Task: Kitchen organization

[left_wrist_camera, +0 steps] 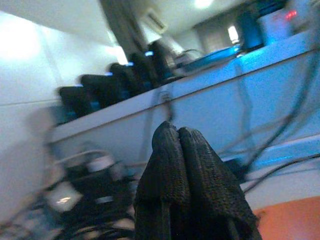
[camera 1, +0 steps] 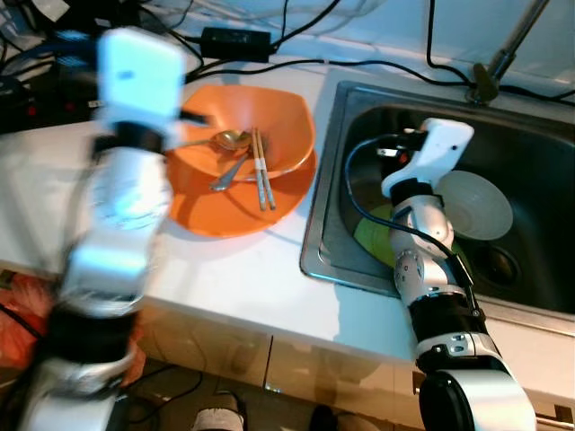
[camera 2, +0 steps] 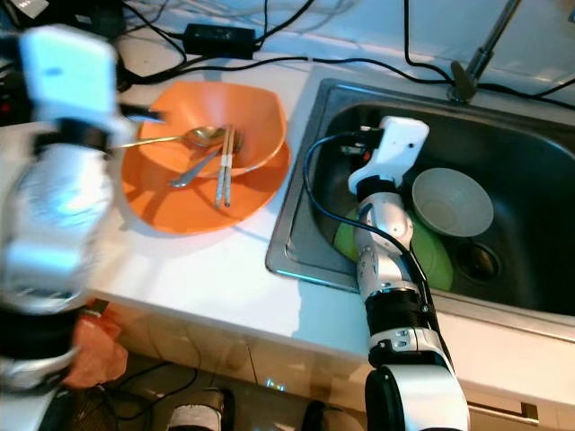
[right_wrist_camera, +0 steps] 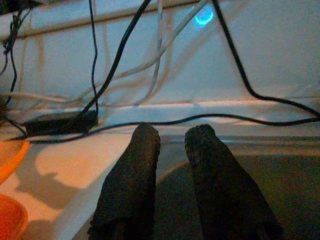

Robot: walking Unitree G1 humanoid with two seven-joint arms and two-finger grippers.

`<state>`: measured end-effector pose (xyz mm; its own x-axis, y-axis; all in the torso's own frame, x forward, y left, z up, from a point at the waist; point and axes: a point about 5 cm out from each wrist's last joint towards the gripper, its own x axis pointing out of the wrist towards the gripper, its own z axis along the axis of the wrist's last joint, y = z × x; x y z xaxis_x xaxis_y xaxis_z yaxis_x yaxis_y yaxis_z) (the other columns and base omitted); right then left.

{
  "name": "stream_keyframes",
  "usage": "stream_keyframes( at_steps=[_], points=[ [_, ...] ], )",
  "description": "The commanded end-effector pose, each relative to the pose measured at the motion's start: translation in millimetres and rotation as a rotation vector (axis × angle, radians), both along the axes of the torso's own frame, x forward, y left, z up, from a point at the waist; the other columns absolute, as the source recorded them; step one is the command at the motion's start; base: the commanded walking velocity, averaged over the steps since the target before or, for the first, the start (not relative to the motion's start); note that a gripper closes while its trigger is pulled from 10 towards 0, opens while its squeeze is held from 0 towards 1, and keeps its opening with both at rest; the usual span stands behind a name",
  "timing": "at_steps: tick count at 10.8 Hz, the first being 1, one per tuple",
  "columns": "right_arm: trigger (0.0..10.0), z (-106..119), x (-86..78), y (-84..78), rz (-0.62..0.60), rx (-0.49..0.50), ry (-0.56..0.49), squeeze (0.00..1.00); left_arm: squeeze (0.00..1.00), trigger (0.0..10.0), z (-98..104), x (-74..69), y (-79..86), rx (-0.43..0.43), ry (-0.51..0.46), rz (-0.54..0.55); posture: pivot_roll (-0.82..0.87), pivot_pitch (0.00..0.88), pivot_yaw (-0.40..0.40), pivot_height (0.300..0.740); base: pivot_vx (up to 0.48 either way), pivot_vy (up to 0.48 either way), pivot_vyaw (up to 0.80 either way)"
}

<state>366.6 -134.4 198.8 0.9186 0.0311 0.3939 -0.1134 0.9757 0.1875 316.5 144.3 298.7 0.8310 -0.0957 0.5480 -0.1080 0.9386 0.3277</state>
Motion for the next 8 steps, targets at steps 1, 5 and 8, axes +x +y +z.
stream_keyframes(
  at_steps=[1, 5, 8],
  points=[
    [10.0, -12, -4.6, -7.2, -0.028, 0.029, 0.023, 0.0, 0.0, 10.0, 0, 4.3, -12.1, -0.029, -0.004, -0.088, 0.28, 0.116, -0.006, 0.74, 0.0, 0.0, 0.0],
    [10.0, -2, -8.0, -12.7, -0.052, 0.041, -0.044, 0.0, 0.0, 10.0, -13, 20.3, -25.6, -0.223, 0.036, -0.267, 0.25, 0.099, -0.001, 0.74, 0.0, 0.0, 0.0],
    [10.0, 8, -9.8, -17.1, -0.072, 0.044, -0.097, 0.0, 0.0, 10.0, -28, 28.2, -24.7, -0.271, 0.063, -0.276, 0.23, 0.088, 0.007, 0.74, 0.0, 0.0, 0.0]
  ],
)
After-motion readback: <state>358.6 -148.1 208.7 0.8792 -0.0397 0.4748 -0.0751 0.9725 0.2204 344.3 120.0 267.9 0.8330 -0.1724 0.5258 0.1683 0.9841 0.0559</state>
